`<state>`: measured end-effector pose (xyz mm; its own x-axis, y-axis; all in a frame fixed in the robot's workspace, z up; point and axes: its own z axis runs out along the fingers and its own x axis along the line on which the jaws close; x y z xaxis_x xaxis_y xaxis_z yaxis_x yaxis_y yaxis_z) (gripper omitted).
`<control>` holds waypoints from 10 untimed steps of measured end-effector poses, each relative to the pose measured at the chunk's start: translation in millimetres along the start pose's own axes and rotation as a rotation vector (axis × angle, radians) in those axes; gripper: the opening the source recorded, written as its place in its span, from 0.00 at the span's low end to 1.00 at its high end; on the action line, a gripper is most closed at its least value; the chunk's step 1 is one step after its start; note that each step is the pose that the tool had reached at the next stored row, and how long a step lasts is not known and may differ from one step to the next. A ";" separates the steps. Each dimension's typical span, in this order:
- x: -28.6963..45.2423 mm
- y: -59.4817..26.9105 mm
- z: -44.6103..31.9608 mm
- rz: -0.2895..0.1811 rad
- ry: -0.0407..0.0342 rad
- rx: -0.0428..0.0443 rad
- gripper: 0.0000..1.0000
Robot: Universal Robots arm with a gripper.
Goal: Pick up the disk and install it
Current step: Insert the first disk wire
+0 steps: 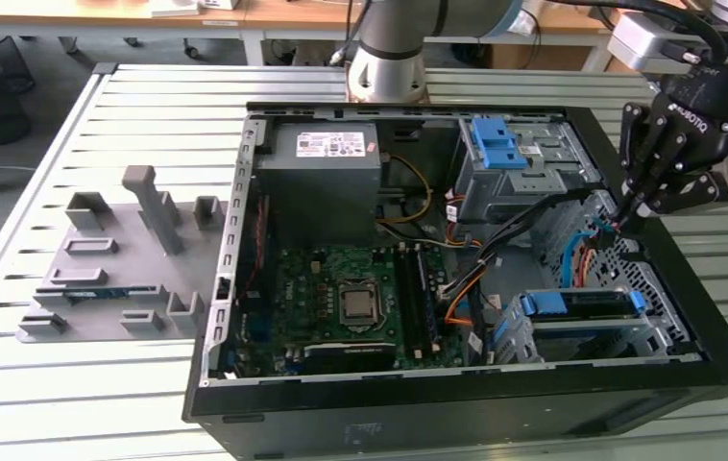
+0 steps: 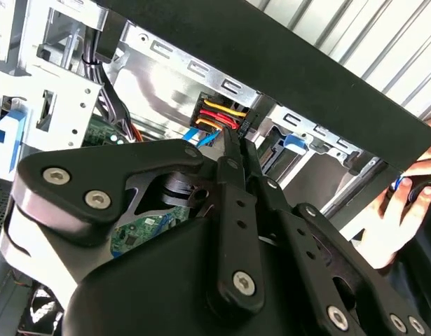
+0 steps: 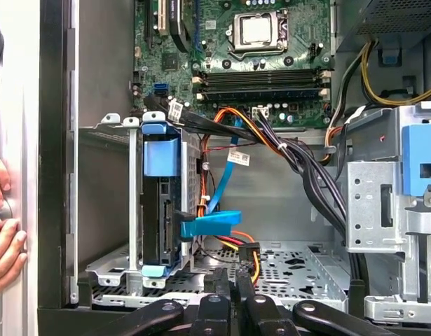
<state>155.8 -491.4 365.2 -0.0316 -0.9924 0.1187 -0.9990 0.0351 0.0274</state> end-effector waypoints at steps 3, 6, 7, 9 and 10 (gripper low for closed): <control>0.1 6.3 0.4 0.001 -0.0027 0.0094 0.16; 0.5 11.1 0.7 0.003 -0.0031 0.0228 0.16; 0.7 11.2 1.1 0.003 -0.0034 0.0266 0.16; 2.3 11.4 2.0 0.004 -0.0071 0.0350 0.16; 3.6 11.7 2.5 0.004 -0.0124 0.0382 0.16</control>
<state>143.9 -494.8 363.4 -0.0361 -0.9937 0.1065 -0.9993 0.0351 -0.0110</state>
